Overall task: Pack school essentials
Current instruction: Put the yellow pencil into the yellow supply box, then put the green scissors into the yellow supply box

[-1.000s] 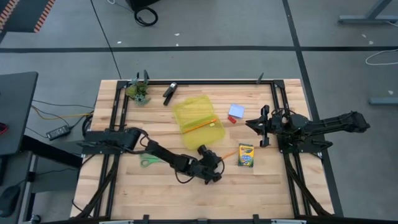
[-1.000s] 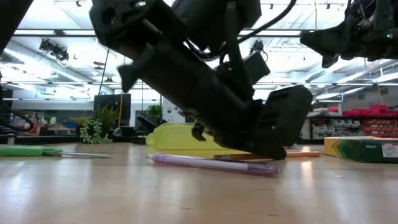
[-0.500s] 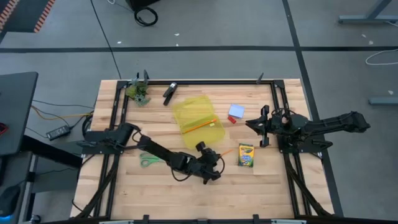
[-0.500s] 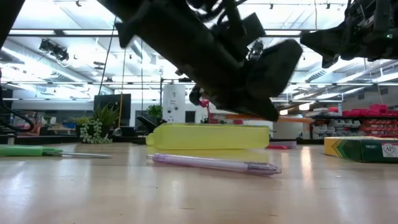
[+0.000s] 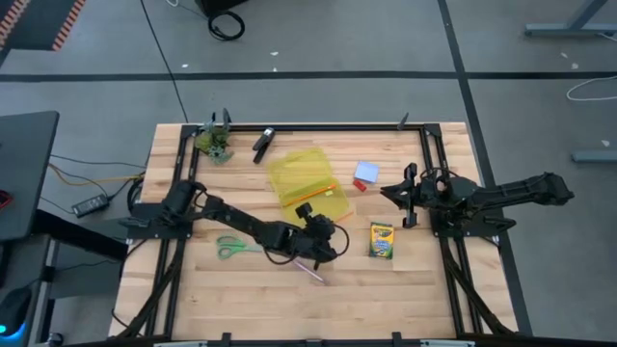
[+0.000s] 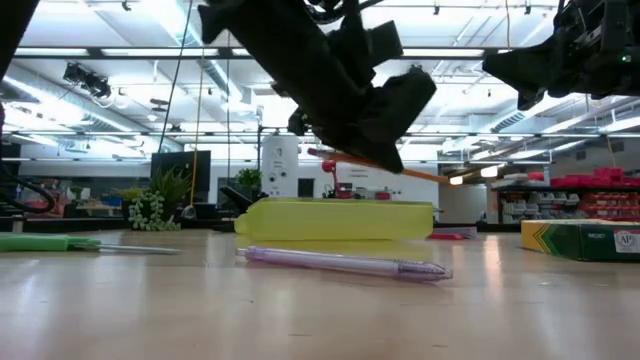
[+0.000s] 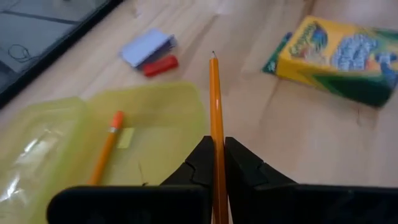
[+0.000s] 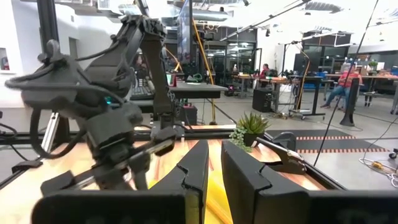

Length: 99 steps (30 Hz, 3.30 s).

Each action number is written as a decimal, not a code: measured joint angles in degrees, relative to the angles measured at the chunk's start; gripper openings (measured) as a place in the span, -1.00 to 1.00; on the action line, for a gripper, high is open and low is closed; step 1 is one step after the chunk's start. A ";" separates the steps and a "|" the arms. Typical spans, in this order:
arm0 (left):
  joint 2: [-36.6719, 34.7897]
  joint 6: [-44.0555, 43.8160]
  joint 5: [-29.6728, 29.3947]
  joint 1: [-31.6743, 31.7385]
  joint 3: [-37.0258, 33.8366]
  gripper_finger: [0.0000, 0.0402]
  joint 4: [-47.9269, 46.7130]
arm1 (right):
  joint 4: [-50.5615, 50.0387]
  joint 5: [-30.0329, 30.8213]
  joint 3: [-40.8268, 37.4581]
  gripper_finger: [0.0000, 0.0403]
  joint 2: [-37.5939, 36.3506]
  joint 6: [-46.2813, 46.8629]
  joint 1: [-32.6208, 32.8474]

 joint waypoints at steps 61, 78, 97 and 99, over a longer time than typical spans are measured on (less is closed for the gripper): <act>-9.63 14.43 9.79 2.98 -1.36 -0.59 -14.41 | -0.24 0.01 0.00 -0.75 0.02 -0.01 0.00; -13.36 1.11 22.70 -5.78 -1.38 -0.59 -44.24 | -0.48 0.01 0.00 -0.75 0.04 0.01 0.00; -22.07 0.04 29.38 -8.53 -14.74 -0.83 -53.96 | -0.49 0.00 0.00 -0.75 0.04 0.00 0.00; -25.02 0.19 29.61 -8.49 -17.35 -0.85 -52.25 | -0.49 -0.01 0.00 -0.75 0.05 0.01 0.00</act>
